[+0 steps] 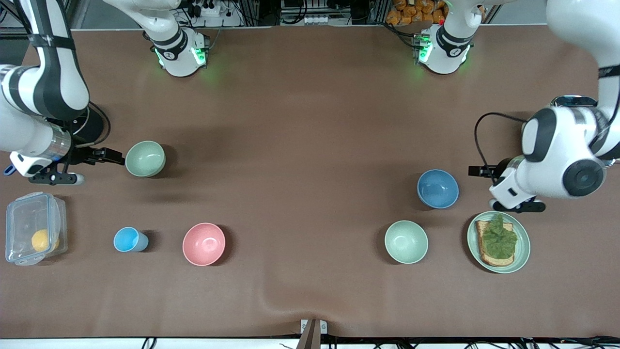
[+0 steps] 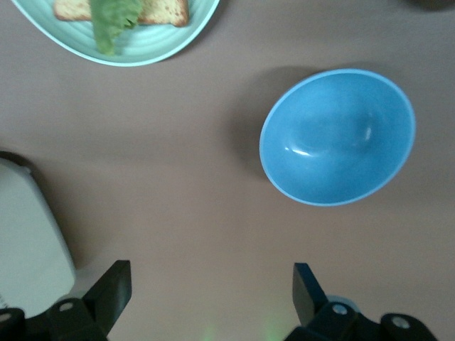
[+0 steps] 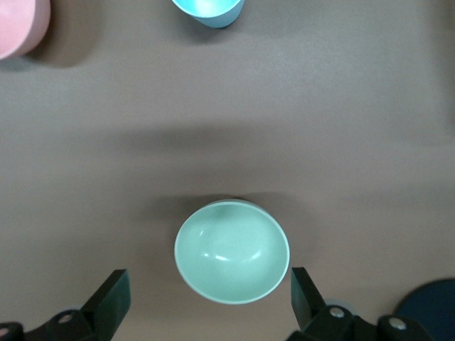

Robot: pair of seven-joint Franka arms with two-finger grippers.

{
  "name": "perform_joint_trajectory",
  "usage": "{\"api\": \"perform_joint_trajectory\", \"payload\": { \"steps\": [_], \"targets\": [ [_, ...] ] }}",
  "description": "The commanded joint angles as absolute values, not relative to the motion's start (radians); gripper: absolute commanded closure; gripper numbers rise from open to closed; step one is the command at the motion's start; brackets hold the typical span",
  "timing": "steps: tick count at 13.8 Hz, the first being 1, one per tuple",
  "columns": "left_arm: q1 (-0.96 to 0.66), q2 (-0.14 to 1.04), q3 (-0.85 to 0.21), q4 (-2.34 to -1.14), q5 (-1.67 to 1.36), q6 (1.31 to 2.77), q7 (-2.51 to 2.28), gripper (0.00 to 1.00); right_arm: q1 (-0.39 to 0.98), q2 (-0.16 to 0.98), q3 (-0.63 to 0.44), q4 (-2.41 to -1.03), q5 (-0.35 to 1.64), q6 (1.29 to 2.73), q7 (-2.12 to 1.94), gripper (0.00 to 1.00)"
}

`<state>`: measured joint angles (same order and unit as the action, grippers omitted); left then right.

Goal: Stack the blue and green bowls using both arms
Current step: 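Move the right gripper to green bowl while the left gripper nears blue bowl, then close the right gripper on green bowl while the left gripper grips blue bowl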

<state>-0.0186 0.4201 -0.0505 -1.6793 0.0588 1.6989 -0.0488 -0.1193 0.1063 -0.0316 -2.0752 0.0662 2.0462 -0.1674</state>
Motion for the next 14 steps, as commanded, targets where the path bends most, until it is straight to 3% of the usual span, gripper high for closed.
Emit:
{"api": "perform_joint_trajectory", "payload": {
  "steps": [1,10,12,14],
  "targets": [
    [-0.020,0.461,-0.058,-1.658,0.068,1.704,-0.046,0.00,-0.160,0.123,-0.020,-2.164,0.075,2.165,-0.241,0.00],
    [-0.044,0.607,-0.063,-1.687,0.064,1.969,-0.123,0.00,-0.227,0.231,-0.018,-2.238,0.072,2.382,-0.403,0.01],
    [-0.037,0.604,-0.063,-1.709,0.066,2.014,-0.123,0.00,-0.236,0.264,-0.020,-2.252,0.072,2.446,-0.417,0.06],
    [-0.037,0.572,-0.063,-1.806,0.064,2.132,-0.136,0.00,-0.227,0.271,-0.020,-2.284,0.072,2.511,-0.417,0.16]
  ]
}}
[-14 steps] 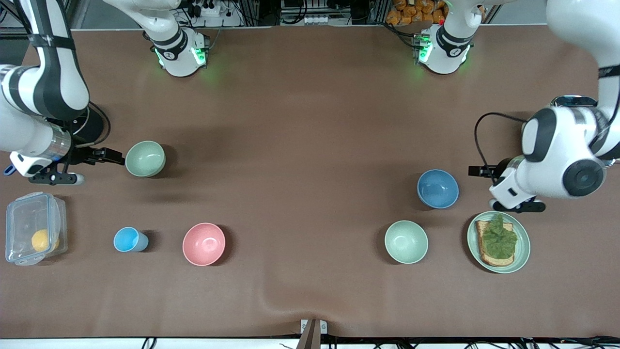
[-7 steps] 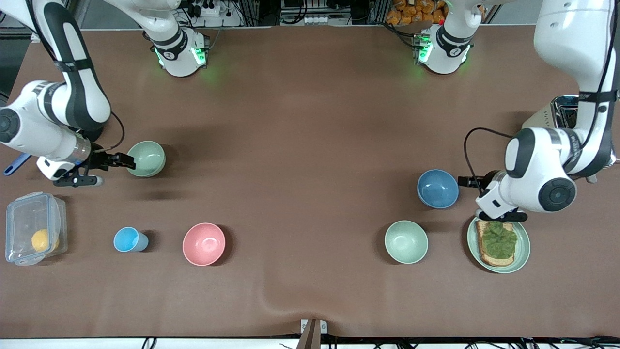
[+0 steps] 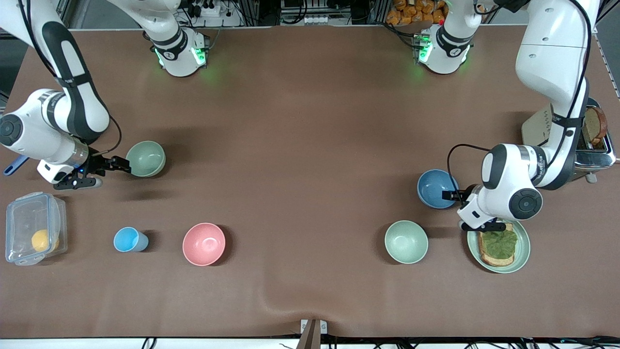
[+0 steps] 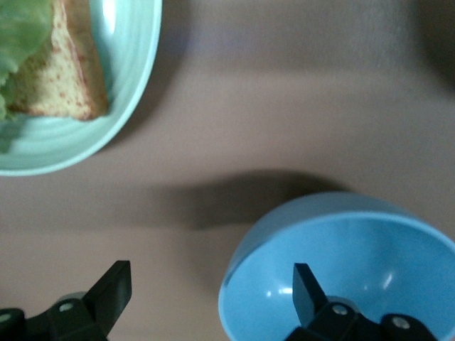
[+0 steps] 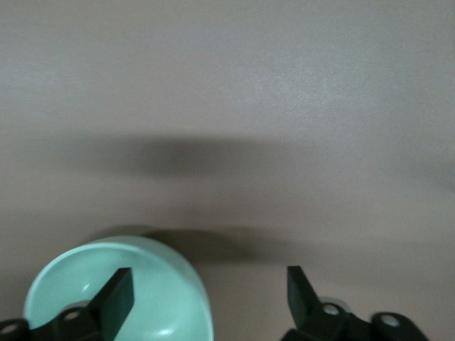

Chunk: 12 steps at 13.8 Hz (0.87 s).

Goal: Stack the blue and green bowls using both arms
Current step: 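Close the right gripper on green bowl while the left gripper grips blue bowl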

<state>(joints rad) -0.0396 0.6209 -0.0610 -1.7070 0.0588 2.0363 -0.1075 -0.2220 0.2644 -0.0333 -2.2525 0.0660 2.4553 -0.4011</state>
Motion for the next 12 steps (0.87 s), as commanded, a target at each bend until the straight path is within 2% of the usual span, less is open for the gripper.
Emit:
{"api": "perform_joint_trajectory", "payload": {
  "steps": [1,4,6,7,12],
  "targets": [
    [-0.035,0.555,-0.064,-1.851,0.064,2.181,-0.147,0.00,-0.226,0.278,-0.018,-2.289,0.072,2.514,-0.417,0.19],
    [-0.037,0.546,-0.064,-1.871,0.064,2.201,-0.149,0.00,-0.212,0.281,-0.018,-2.313,0.074,2.528,-0.417,0.44],
    [-0.037,0.546,-0.064,-1.871,0.064,2.201,-0.150,0.00,-0.212,0.282,-0.018,-2.319,0.074,2.531,-0.417,0.65],
    [-0.037,0.546,-0.064,-1.871,0.064,2.201,-0.150,0.00,-0.212,0.282,-0.018,-2.318,0.074,2.530,-0.416,0.67],
    [-0.029,0.535,-0.072,-1.875,0.063,2.200,-0.150,0.00,-0.206,0.270,-0.015,-2.316,0.074,2.496,-0.414,0.60]
  ]
}}
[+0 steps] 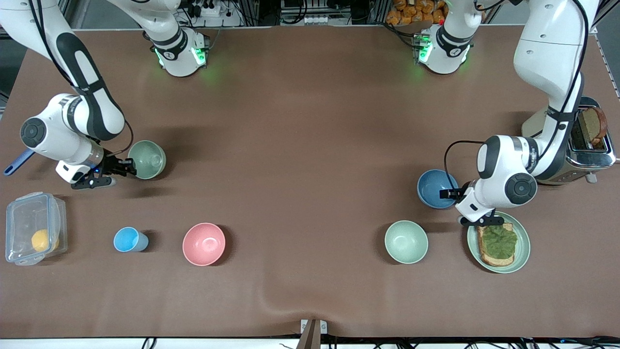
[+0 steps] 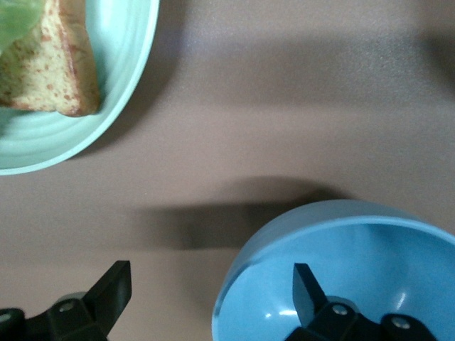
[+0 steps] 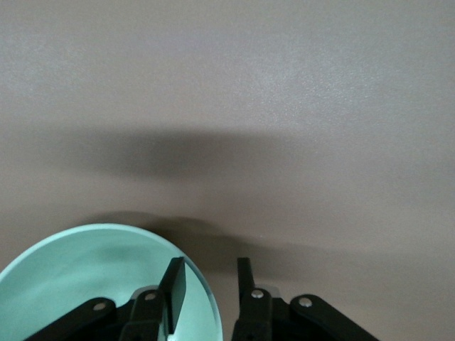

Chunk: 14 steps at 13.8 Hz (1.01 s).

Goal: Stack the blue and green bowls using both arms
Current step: 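Close the right gripper on green bowl while the left gripper grips blue bowl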

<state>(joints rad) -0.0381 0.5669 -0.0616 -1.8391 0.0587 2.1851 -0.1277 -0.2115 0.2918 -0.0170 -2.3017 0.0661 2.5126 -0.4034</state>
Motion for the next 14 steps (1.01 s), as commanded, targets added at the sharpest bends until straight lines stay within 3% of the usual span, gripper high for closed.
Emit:
{"api": "perform_joint_trajectory", "payload": {
  "steps": [1,4,8,9,11,12,13,14],
  "targets": [
    [-0.029,0.537,-0.072,-1.875,0.063,2.201,-0.150,0.00,-0.204,0.267,-0.014,-2.316,0.077,2.478,-0.411,0.33],
    [-0.031,0.545,-0.074,-1.873,0.022,2.201,-0.150,0.00,-0.204,0.242,-0.012,-2.318,0.080,2.433,-0.410,0.29],
    [-0.032,0.546,-0.074,-1.875,0.000,2.203,-0.150,0.00,-0.193,0.248,-0.012,-2.321,0.084,2.437,-0.410,0.44],
    [-0.034,0.546,-0.074,-1.875,0.000,2.203,-0.150,0.05,-0.193,0.253,-0.012,-2.322,0.084,2.442,-0.410,0.46],
    [-0.034,0.546,-0.074,-1.875,-0.002,2.203,-0.152,0.51,-0.189,0.258,-0.012,-2.341,0.086,2.476,-0.410,0.64],
    [-0.035,0.546,-0.074,-1.875,-0.003,2.203,-0.155,0.69,-0.189,0.256,-0.012,-2.345,0.086,2.480,-0.410,0.81],
    [-0.035,0.546,-0.074,-1.875,-0.002,2.203,-0.166,0.83,-0.187,0.255,-0.012,-2.344,0.086,2.477,-0.410,0.96],
    [-0.037,0.548,-0.074,-1.875,-0.002,2.203,-0.170,0.89,-0.184,0.249,-0.012,-2.341,0.086,2.468,-0.408,1.00]
  ]
}}
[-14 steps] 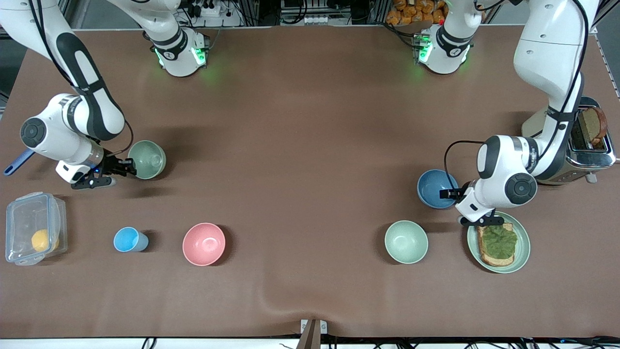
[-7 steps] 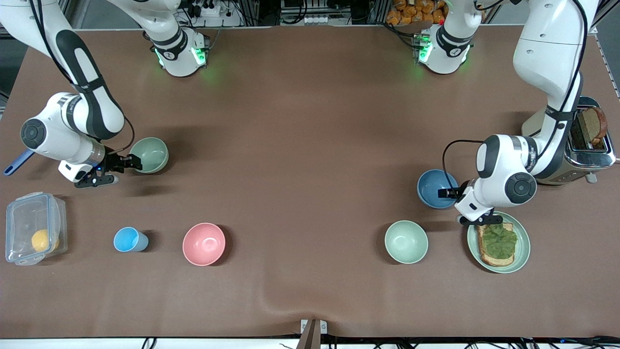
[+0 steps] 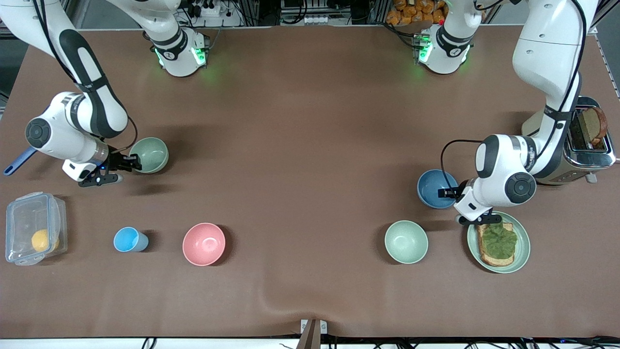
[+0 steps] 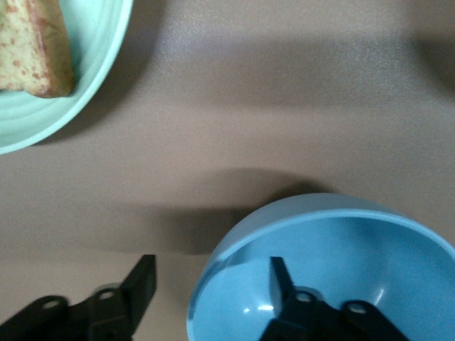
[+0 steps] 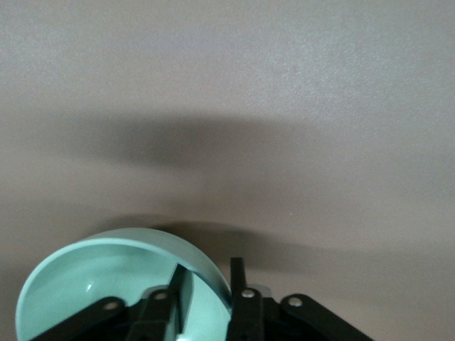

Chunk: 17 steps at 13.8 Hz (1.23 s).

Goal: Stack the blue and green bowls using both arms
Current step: 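Close the right gripper on green bowl while the left gripper grips blue bowl, then carry the green bowl to the table middle with the right gripper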

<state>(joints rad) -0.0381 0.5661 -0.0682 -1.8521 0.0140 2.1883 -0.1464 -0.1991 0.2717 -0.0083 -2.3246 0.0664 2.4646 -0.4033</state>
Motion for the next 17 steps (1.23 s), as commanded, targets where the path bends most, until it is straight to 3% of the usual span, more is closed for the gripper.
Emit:
{"api": "perform_joint_trajectory", "payload": {
  "steps": [1,3,6,8,12,17],
  "targets": [
    [-0.037,0.548,-0.074,-1.875,-0.003,2.203,-0.170,0.95,-0.170,0.244,-0.012,-2.336,0.086,2.456,-0.402,1.00],
    [-0.037,0.546,-0.074,-1.875,-0.002,2.203,-0.172,1.00,-0.156,0.223,-0.012,-2.286,0.086,2.372,-0.387,1.00],
    [-0.037,0.545,-0.074,-1.873,-0.002,2.203,-0.172,1.00,-0.126,0.206,-0.009,-2.105,0.087,2.078,-0.272,1.00],
    [-0.032,0.540,-0.077,-1.873,-0.003,2.201,-0.179,1.00,-0.086,0.181,-0.008,-2.040,0.107,1.973,-0.188,1.00],
    [-0.037,0.442,-0.095,-1.867,-0.003,2.125,-0.235,1.00,0.059,0.138,-0.008,-2.029,0.227,1.956,0.045,1.00],
    [-0.025,0.339,-0.127,-1.849,-0.110,2.049,-0.224,1.00,0.306,0.141,-0.011,-2.010,0.236,2.020,0.423,1.00]
  ]
}}
